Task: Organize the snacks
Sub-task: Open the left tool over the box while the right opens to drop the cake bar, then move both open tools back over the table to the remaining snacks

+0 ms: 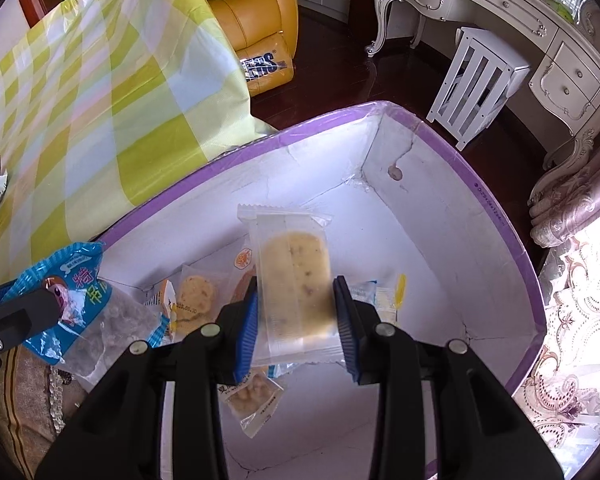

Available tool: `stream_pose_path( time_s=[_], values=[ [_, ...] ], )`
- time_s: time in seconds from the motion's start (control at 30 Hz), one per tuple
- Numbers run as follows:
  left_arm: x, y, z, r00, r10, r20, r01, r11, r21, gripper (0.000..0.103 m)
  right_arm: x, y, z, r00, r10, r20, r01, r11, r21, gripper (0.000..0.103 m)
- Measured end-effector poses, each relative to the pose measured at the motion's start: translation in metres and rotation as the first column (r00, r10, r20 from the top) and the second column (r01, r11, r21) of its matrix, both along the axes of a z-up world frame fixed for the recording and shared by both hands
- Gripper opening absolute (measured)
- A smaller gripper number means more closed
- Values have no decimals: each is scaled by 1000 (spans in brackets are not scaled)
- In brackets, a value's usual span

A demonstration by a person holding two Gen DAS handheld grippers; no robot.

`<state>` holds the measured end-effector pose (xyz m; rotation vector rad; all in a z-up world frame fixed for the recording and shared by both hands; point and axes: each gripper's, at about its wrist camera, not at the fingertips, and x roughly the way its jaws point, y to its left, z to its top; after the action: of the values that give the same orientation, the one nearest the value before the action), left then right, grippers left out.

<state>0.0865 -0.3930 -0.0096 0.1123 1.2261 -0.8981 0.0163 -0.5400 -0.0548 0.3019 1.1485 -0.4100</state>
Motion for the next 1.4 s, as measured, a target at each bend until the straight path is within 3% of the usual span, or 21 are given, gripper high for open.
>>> stream_pose_path(
  time_s=[0.3, 0.37, 0.43, 0.63, 0.93, 1.2, 1.4],
  values=[
    [0, -10, -7, 1000, -19, -25, 19, 1000, 13, 17, -3, -10, -9, 1000, -23, -17, 23, 1000, 14, 37],
    [1, -11, -8, 999, -15, -37, 16, 1000, 14, 18, -4, -12, -9, 1000, -28, -14, 28, 999, 16, 42],
    [3, -10, -9, 999, -9, -44, 10, 1000, 11, 22, -4, -12, -7, 999, -31, -10, 31, 999, 6, 51],
    [4, -2, -3, 999, 19, -33, -19, 1000, -21, 40, -3, -10, 1, 999, -38, 11, 38, 999, -2, 61],
    [10, 21, 22, 994, 80, 79, -77, 996, -33, 55, 6, 6, 27, 998, -23, 65, 26, 999, -37, 76],
    [31, 65, 49, 962, 195, 193, -189, 981, -50, 67, 24, 32, 46, 996, 26, 89, -21, 998, -56, 77],
    [49, 102, 64, 929, 282, 239, -273, 960, -70, 70, 40, 59, 62, 989, 80, 122, -73, 995, -63, 77]
  ],
)
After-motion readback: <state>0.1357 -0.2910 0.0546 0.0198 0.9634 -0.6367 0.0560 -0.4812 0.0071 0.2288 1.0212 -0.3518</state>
